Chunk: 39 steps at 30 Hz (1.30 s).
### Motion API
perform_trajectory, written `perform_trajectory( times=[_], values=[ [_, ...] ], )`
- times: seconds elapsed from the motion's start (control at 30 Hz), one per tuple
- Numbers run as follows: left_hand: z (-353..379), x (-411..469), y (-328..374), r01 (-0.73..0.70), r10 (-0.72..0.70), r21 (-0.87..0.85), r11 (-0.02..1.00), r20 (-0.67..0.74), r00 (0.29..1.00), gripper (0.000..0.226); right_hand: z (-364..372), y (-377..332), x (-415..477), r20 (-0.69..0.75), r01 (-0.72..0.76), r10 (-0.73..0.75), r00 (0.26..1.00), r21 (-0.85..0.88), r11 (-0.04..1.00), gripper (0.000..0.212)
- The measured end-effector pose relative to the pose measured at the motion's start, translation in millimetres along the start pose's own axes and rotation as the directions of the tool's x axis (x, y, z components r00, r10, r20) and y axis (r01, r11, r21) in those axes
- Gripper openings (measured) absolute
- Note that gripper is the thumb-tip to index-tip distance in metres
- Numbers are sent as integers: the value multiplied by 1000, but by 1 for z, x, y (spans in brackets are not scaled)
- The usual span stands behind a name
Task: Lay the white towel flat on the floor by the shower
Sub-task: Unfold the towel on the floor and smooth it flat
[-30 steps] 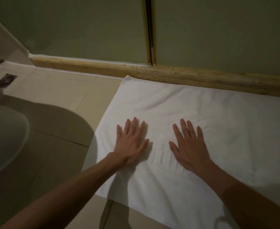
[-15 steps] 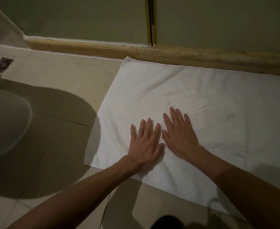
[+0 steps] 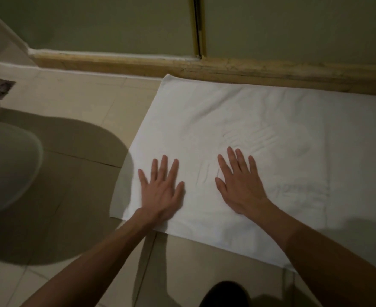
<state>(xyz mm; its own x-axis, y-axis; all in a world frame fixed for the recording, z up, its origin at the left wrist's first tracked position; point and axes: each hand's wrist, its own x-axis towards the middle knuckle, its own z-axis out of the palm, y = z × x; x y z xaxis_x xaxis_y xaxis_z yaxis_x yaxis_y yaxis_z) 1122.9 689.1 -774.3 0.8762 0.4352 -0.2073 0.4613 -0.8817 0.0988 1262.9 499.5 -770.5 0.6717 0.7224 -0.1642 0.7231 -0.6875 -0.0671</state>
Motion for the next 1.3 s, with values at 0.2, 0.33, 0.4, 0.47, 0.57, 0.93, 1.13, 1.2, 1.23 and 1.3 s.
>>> perform_trajectory(
  times=[0.2,0.33,0.4,0.47,0.57,0.93,1.13,1.2,1.23,1.3],
  values=[
    [-9,-5,-35,78,-75,-71,994,51,996,67,-2,-2,-1,-34,-5,5,999,20,1000,66],
    [-3,-15,-20,-47,48,-81,996,11,999,68,-3,-2,-1,-36,-5,6,999,10,1000,69],
    [3,-24,-23,-62,62,-35,997,5,998,67,-3,-3,-1,-28,-9,9,1000,2,1000,70],
    [6,-28,-32,-24,24,-5,1000,-4,1000,67,-2,-2,0,-34,-10,11,999,9,1000,69],
    [6,-29,-47,14,-14,-46,999,0,1000,67,-2,-2,0,-28,-7,7,1000,9,1000,69],
    [6,-34,-68,45,-52,-265,963,-18,998,70,1,0,-2,-24,-3,4,1000,49,999,64],
    [-7,-24,-44,29,-30,-149,988,-4,1000,76,-6,-7,-2,-5,-24,25,1000,72,997,66],
    [-7,-13,-11,-86,83,-94,992,-30,996,74,-12,-16,-10,-24,-25,27,999,98,995,67],
    [-5,-8,7,-144,142,-91,985,-28,989,72,-13,-21,-16,-23,-22,24,999,92,996,67],
    [1,-1,37,-210,210,-78,974,-6,978,70,-12,-29,-31,6,-39,38,999,66,997,67]
  ],
)
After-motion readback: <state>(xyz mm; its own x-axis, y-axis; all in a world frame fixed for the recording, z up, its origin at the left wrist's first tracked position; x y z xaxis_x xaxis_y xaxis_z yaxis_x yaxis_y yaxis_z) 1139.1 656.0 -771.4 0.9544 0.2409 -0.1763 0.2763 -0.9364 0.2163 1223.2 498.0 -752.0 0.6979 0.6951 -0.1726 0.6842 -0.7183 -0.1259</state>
